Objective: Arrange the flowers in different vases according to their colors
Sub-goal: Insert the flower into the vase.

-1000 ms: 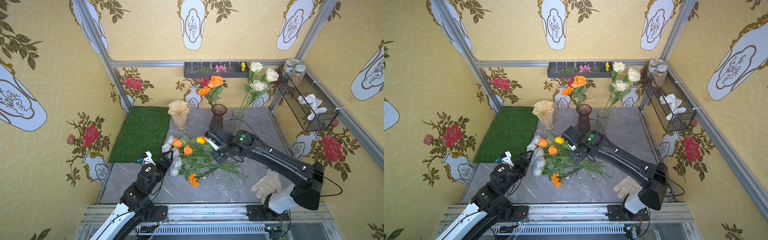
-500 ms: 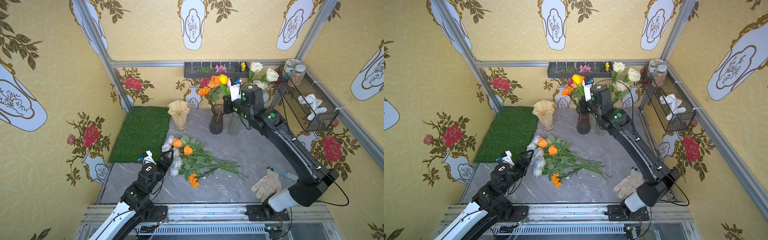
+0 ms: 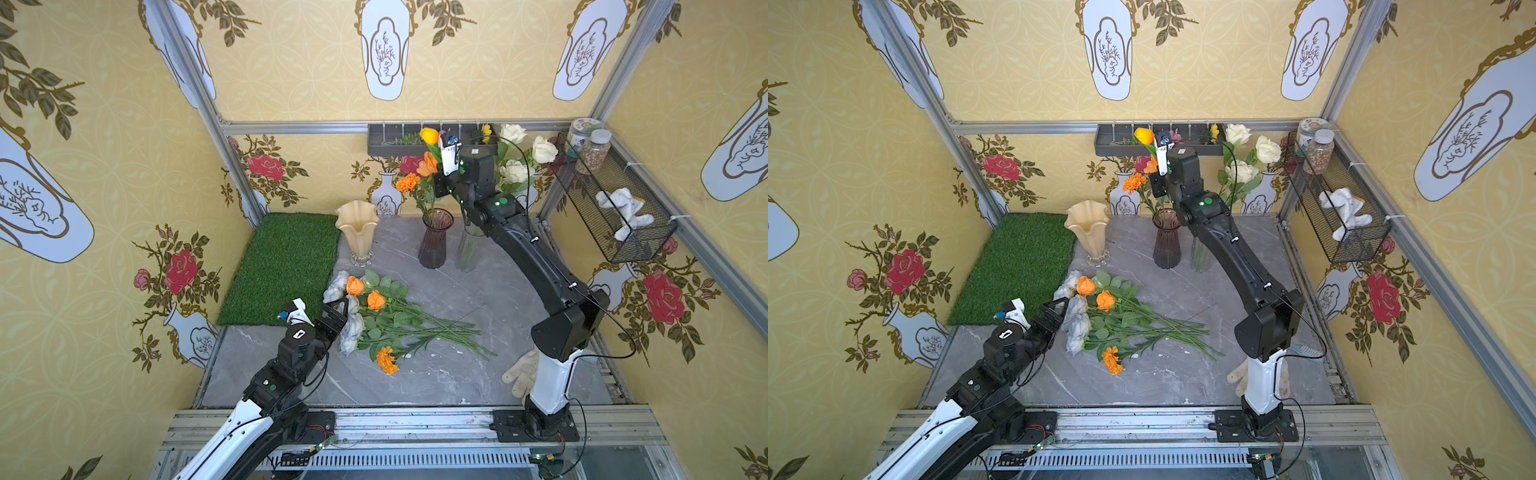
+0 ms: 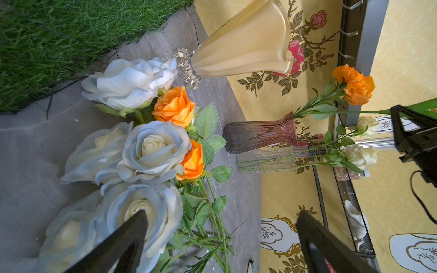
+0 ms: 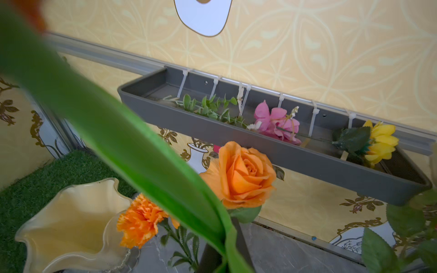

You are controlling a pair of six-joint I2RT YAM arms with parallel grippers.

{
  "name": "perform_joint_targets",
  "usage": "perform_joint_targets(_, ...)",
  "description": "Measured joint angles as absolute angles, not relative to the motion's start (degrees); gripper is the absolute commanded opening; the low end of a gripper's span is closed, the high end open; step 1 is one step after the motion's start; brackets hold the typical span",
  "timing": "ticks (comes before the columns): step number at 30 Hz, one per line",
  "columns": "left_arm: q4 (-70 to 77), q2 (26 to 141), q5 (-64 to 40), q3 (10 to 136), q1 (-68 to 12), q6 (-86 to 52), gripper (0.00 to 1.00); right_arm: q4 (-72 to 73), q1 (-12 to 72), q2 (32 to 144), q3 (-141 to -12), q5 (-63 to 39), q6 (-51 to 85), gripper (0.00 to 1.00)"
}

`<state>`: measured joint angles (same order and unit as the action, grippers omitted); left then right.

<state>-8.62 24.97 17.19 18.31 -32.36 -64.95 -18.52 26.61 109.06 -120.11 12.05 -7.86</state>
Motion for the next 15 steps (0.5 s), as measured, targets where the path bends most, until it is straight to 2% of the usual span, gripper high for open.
perform_joint_targets(9, -8.62, 24.18, 17.52, 18.31, -31.83, -64.88, 1.0, -16.95, 26.65, 108.84, -111.46, 12.75, -9.21, 0.0)
perform_joint_targets(15, -8.6, 24.43, 17.56, 18.31, -31.51, -64.9, 1.0, -17.12, 26.76, 107.59, -112.29, 12.75, -9.21, 0.0)
